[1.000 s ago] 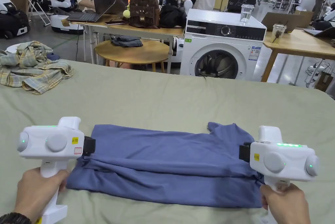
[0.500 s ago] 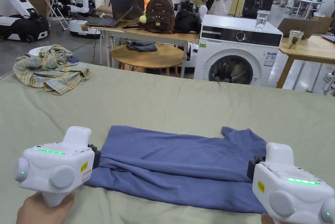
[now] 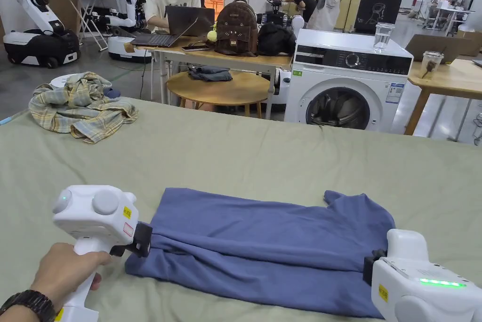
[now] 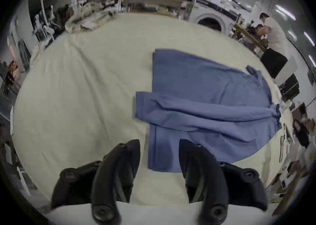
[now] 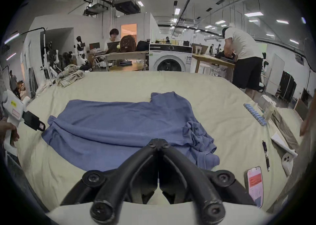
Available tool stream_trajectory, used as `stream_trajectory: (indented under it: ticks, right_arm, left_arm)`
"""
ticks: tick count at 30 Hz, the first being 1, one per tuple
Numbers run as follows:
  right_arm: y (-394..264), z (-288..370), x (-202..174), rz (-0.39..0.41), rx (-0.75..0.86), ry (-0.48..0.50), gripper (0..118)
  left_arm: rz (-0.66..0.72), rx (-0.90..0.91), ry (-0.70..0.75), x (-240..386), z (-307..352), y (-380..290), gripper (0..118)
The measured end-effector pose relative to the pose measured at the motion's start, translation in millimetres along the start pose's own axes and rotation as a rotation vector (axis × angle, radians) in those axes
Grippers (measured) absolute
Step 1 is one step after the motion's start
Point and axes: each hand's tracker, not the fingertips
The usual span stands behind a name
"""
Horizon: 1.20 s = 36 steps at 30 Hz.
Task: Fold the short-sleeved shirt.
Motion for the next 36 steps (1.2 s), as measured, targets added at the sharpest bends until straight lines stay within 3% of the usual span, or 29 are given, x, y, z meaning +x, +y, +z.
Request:
stream_trajectory:
  ticks: [1,4,6,8,9,10,21,23,24,25,28,32,34,35,36]
  right_arm:
    - [-1.7,-1.0,-0.8,0.002,-0.007,-0.001,0]
    - [-6.1,-2.7,-0.5,0.004,-0.026,0.003,0]
    - [-8.2,-3.6,-0.3,0.006,-0.043,0.004,0]
    - [-11.7,-5.5,3.6,0.002,-0.049,0.004,0]
    - [-12.3,-6.1,5.0,-0.001,-0.054,0.002,0]
    - [-12.5,-7.1,7.1,-0.005,-0.058,0.001,0]
    - [8.8,-17.3,58.2,-0.040,-0.125,-0.041,0]
    - [14.6,-25.2,71.7,-0.053,-0.171,-0.042,11]
    - [15.5,-29.2,76.2,-0.056,-0.183,-0.043,32]
    - [15.6,-36.3,81.1,-0.053,-0.229,-0.046,43]
    - [9.4,-59.9,87.9,-0.017,-0.336,-0.046,55]
    - [-15.9,-99.1,91.5,0.058,-0.512,-0.056,54]
    - [-30.0,-110.4,97.2,0.025,-0.566,0.012,38]
    - [-32.9,-108.3,99.7,-0.009,-0.501,0.033,34]
    - [-32.5,-105.4,100.7,-0.016,-0.480,0.007,13]
  left_arm:
    - [-0.009,-0.039,0.038,1.0,-11.4,2.0,57]
    - [-0.019,-0.128,0.035,5.6,-33.4,-8.2,57]
    - [-0.018,-0.057,0.057,12.6,-22.4,-15.0,53]
    - [-0.034,-0.045,0.087,23.2,-18.5,-19.4,29]
    - [-0.082,-0.013,0.079,29.1,-17.5,-25.1,10]
    - [-0.139,-0.006,0.094,34.9,-17.9,-29.7,2]
    - [-0.115,0.116,0.023,15.0,14.4,-59.4,0]
    - [-0.110,0.132,0.015,10.9,20.4,-63.2,0]
    - [-0.096,0.133,-0.001,8.4,21.0,-62.8,0]
    - [-0.083,0.142,-0.011,6.2,22.7,-64.7,0]
    - [-0.079,0.146,-0.013,8.8,26.8,-69.9,0]
    - [-0.092,0.151,-0.004,13.8,26.6,-73.6,0]
    - [-0.088,0.144,-0.005,14.7,25.4,-75.3,0]
    - [-0.091,0.147,-0.003,15.6,24.9,-77.3,0]
    - [-0.094,0.147,-0.001,13.0,21.9,-75.2,0]
